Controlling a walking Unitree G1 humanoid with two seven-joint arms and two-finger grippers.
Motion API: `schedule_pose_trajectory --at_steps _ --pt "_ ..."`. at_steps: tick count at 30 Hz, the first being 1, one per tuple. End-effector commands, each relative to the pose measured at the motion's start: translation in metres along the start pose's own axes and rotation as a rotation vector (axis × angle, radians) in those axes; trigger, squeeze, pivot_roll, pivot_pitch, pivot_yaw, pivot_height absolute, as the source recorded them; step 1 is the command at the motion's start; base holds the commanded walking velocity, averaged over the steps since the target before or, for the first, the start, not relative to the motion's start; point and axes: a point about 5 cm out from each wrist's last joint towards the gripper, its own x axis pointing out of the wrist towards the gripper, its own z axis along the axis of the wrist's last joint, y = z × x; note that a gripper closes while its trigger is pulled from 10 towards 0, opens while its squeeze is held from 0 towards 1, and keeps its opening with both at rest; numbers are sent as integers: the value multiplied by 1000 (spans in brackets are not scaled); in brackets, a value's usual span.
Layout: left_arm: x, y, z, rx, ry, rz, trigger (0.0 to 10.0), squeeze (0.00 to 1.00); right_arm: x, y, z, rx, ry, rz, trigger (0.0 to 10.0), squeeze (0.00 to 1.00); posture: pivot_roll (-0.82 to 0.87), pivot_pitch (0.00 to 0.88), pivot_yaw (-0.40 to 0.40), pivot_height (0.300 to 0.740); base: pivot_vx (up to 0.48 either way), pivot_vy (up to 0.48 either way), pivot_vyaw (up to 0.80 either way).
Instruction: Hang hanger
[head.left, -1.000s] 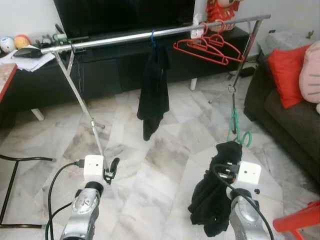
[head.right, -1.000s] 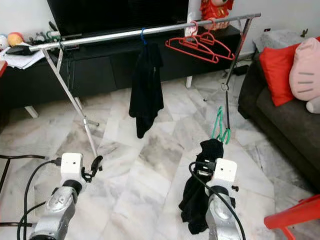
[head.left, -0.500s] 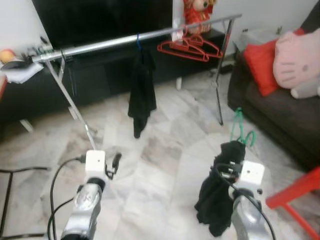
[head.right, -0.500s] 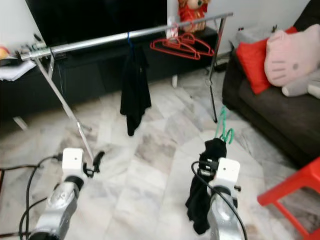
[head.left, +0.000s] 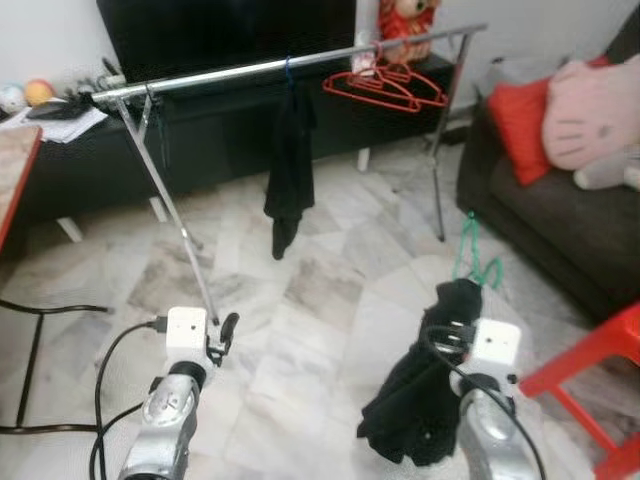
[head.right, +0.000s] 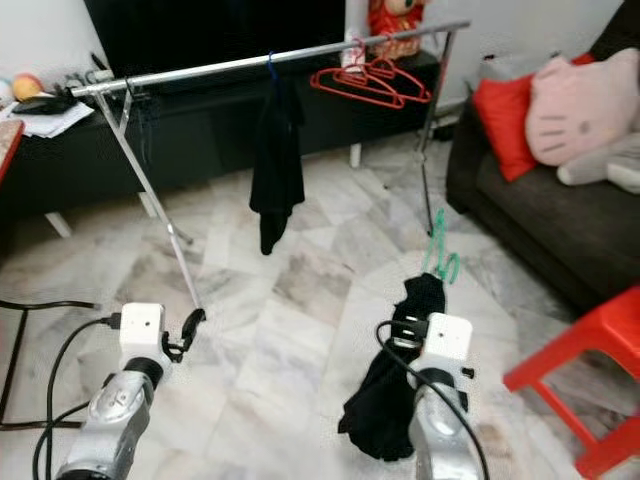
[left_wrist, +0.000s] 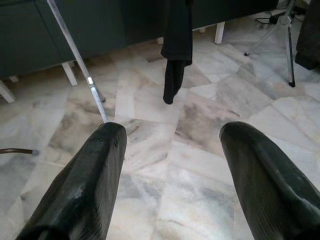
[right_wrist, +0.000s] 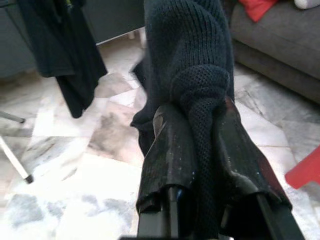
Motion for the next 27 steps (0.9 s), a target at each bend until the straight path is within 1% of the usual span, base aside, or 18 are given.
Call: schedule_pose_trajectory --at_steps 1,10,22,27 --pt "1 0 1 -6 8 -1 10000 0 2 -3 8 -12 -33 -6 10000 0 -80 0 40 740 -247 0 0" --pt "1 0 1 0 15 4 10000 0 3 -2 5 -14 -9 5 10000 0 -80 0 40 740 -247 0 0" --pt "1 1 -1 6 29 23 10000 0 3 -2 5 -25 0 19 10000 0 -81 0 37 740 0 0 0" --pt "1 0 -1 6 31 23 10000 0 5 -2 8 -51 -5 39 10000 0 -82 0 35 740 0 0 0"
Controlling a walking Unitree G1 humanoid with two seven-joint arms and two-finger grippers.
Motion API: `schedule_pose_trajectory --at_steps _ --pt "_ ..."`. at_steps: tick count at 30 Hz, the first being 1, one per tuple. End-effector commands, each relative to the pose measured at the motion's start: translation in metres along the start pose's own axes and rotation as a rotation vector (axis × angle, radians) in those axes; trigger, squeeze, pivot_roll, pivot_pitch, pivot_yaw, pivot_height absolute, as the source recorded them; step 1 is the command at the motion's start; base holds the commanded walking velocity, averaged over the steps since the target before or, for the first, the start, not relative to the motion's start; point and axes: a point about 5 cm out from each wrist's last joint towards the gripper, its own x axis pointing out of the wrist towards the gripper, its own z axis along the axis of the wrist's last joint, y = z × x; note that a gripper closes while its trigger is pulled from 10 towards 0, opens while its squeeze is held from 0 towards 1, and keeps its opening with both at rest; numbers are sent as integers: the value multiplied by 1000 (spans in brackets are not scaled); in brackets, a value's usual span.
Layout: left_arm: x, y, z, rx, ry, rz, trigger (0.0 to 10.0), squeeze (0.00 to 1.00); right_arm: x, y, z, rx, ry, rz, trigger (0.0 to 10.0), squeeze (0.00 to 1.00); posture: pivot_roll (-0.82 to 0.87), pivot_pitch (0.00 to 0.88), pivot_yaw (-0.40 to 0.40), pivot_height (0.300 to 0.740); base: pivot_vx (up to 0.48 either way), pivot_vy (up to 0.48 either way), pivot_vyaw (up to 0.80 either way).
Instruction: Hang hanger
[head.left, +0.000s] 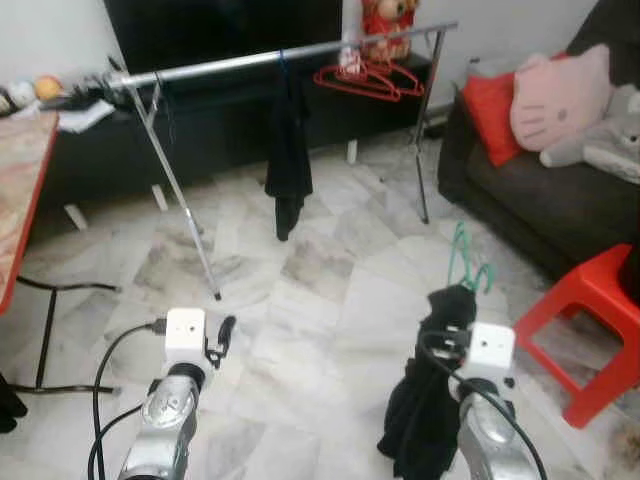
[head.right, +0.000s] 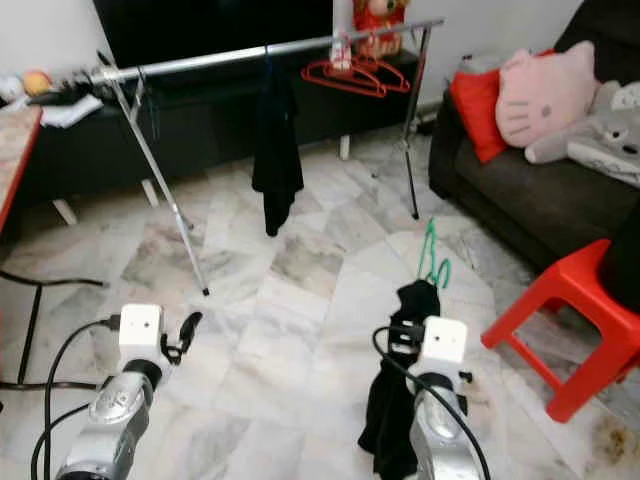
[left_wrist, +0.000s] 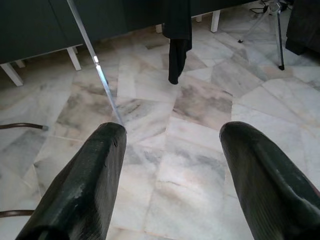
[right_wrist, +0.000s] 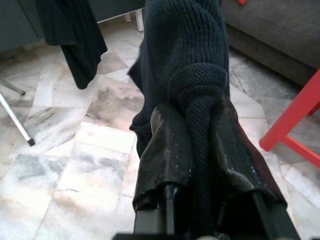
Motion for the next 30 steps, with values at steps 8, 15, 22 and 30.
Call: schedule_pose_trajectory --at_steps 8,15,22,30 --pt "2 0 1 12 12 -6 10000 0 8 5 17 -114 -50 72 10000 0 -85 0 29 740 0 0 430" --pt "5 1 2 20 17 -19 10000 0 14 -1 27 -165 -60 106 10000 0 -90 0 28 740 0 0 646" --pt "6 0 2 35 27 -46 10000 0 19 -6 34 -205 -58 127 10000 0 -92 0 25 740 0 0 664" --pt "11 0 5 76 28 -117 10000 0 21 -3 38 -222 -32 221 10000 0 -98 0 21 740 0 0 217"
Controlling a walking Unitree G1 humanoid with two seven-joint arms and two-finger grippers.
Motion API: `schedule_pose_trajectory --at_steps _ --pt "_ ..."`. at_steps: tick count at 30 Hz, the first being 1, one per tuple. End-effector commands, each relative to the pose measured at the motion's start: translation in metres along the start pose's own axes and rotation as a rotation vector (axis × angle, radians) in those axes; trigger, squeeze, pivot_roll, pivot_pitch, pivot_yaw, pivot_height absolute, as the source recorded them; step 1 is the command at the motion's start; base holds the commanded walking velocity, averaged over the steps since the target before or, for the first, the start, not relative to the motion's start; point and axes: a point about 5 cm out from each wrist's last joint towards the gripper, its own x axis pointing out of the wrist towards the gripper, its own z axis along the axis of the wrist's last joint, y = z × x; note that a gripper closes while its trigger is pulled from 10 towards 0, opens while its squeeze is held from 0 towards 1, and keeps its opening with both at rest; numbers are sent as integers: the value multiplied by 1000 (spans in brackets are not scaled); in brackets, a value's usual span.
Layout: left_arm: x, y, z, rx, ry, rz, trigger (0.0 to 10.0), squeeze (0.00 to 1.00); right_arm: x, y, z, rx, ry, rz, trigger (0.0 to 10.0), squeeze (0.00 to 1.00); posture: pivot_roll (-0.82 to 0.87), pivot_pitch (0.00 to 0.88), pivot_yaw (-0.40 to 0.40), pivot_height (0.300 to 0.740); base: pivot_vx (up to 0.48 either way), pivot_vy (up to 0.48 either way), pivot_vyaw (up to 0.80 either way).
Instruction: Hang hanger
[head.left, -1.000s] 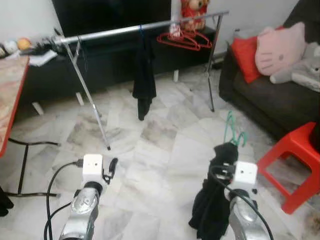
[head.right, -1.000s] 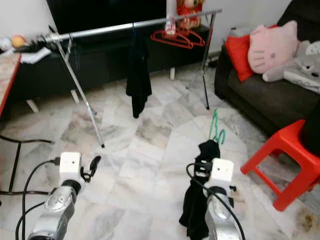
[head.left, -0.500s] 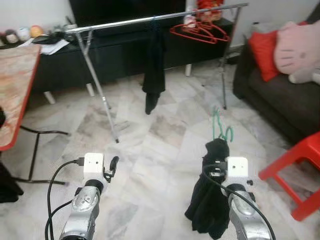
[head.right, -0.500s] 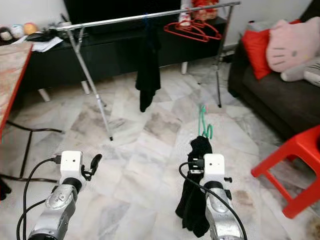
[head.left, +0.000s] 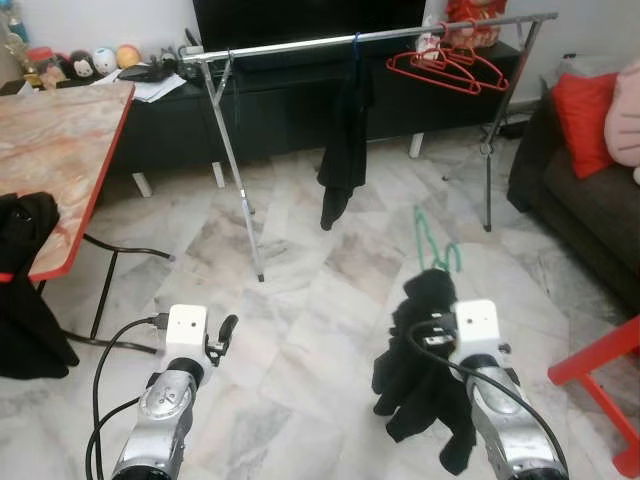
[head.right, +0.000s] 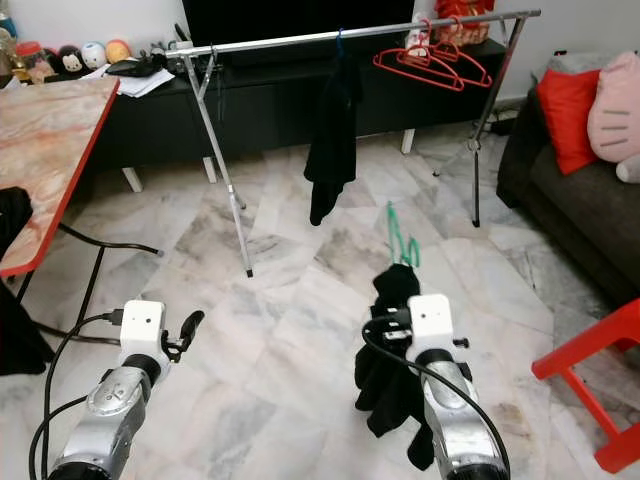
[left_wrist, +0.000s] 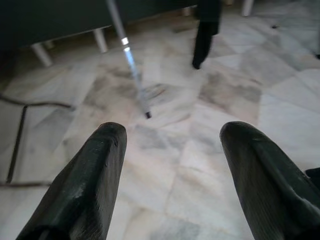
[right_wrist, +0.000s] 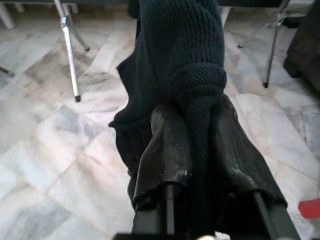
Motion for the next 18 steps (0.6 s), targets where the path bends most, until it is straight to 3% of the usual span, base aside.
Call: schedule_pose_trajectory --at_steps 1,8,12,15,16,18 --pt "3 0 1 44 14 -49 10000 0 3 -1 15 -25 -51 42 10000 0 -96 0 20 740 0 0 0" --pt "13 -5 22 122 -11 -242 10000 0 10 -14 43 -132 -109 119 10000 0 -97 0 22 740 0 0 0" --pt "16 -10 29 173 14 -416 10000 0 13 -21 57 -291 -68 290 10000 0 -104 0 25 740 0 0 0" --pt "16 -14 28 167 28 -476 10000 0 10 -19 56 -362 -28 406 10000 0 -103 0 23 740 0 0 0" --pt "15 -17 27 150 43 -524 10000 0 8 -17 59 -406 -19 495 10000 0 -106 0 23 740 0 0 0" --pt "13 -21 24 131 65 -587 10000 0 7 -16 66 -411 -36 565 10000 0 -109 0 22 740 0 0 0"
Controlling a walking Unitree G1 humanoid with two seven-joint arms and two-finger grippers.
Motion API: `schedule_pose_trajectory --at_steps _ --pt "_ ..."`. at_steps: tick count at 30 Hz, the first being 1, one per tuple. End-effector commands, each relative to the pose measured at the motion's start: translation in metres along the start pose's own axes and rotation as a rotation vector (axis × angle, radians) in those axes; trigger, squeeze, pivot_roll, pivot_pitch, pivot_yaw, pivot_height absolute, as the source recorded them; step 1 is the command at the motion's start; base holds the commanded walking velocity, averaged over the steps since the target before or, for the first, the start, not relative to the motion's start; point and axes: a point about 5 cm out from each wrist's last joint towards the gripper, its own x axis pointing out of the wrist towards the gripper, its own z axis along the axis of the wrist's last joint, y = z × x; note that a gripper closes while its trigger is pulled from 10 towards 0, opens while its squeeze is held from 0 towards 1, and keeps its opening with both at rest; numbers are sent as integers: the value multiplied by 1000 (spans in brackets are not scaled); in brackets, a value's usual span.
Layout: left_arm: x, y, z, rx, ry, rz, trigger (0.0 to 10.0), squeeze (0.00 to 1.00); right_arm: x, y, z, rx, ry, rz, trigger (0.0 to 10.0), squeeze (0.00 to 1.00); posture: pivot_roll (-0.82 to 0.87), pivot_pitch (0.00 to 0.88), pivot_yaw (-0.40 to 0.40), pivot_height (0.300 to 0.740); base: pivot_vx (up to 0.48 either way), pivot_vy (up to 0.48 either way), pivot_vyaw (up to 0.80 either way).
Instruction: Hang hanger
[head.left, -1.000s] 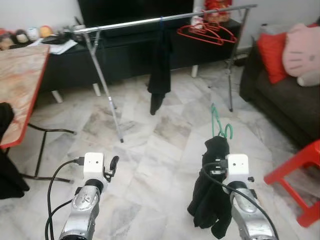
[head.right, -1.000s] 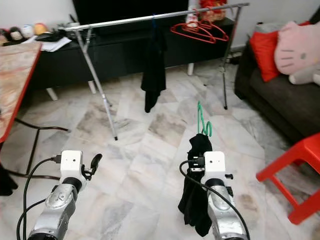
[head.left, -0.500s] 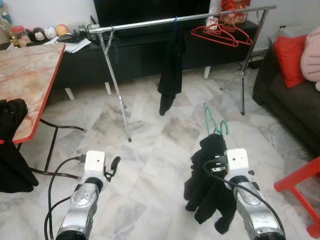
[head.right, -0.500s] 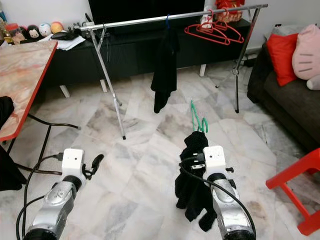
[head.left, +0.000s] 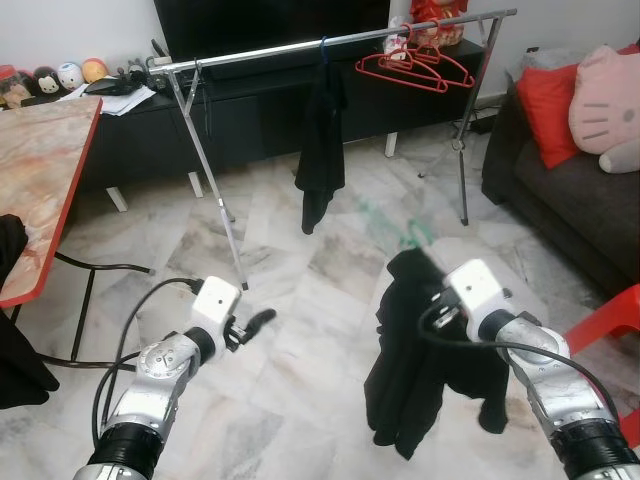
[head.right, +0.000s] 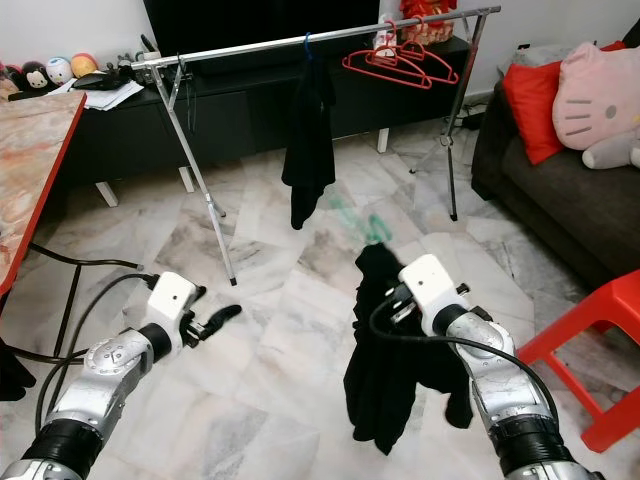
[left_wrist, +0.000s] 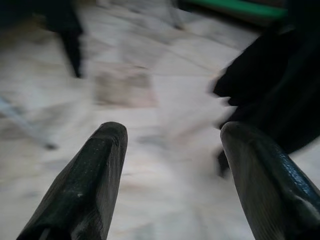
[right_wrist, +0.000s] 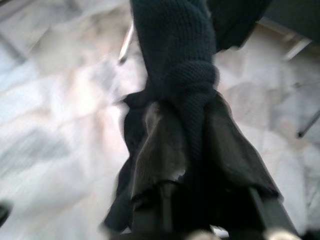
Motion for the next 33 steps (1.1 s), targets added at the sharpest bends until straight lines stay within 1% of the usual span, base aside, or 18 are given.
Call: schedule_pose_trajectory --at_steps 1,2,3,4,6,7,8,10,11,16,18,23,27,33 --pt "-1 -4 -3 -28 22 -75 10000 0 -1 -5 27 -40 -95 68 10000 0 -111 0 19 740 0 0 0" --pt "-1 -6 -5 -36 30 -102 10000 0 -2 -5 34 -47 -115 102 10000 0 -114 0 17 740 0 0 0" --pt "-1 -6 -5 -36 30 -102 10000 0 -2 -5 34 -47 -115 102 10000 0 -114 0 17 740 0 0 0" --pt "-2 -8 -6 -46 36 -135 10000 0 -4 -4 43 -60 -152 146 10000 0 -114 0 17 740 0 0 0" --pt "-2 -11 -8 -68 39 -165 10000 0 -5 -5 56 -63 -200 176 10000 0 -114 0 11 740 0 0 0" --pt "-2 -14 -10 -99 40 -197 10000 0 -6 -5 71 -61 -257 205 10000 0 -119 0 8 740 0 0 0" --pt "-3 -17 -10 -119 38 -219 10000 0 -6 -4 80 -66 -290 219 10000 0 -119 0 8 740 0 0 0" --pt "-3 -20 -12 -137 40 -234 10000 0 -6 -4 87 -78 -308 234 10000 0 -121 0 6 740 0 0 0" --pt "-3 -22 -15 -151 42 -248 10000 0 -6 -2 95 -91 -329 254 10000 0 -121 0 6 740 0 0 0" --pt "-2 -24 -18 -168 45 -251 10000 0 -6 5 103 -119 -352 331 10000 0 -122 0 -2 740 0 0 0" --pt "-1 -24 -21 -178 52 -245 10000 0 -7 9 104 -142 -345 368 10000 0 -129 0 -6 740 0 0 0" --pt "-2 -24 -27 -189 58 -237 10000 0 -9 14 105 -150 -335 413 10000 0 -132 0 -8 740 0 0 0" --pt "-2 -22 -35 -180 75 -188 10000 0 -14 22 111 -179 -354 485 10000 0 -138 0 -8 740 0 0 0" --pt "-1 -17 -40 -189 94 -140 10000 0 -17 21 115 -202 -358 504 10000 0 -141 0 -8 740 0 0 0"
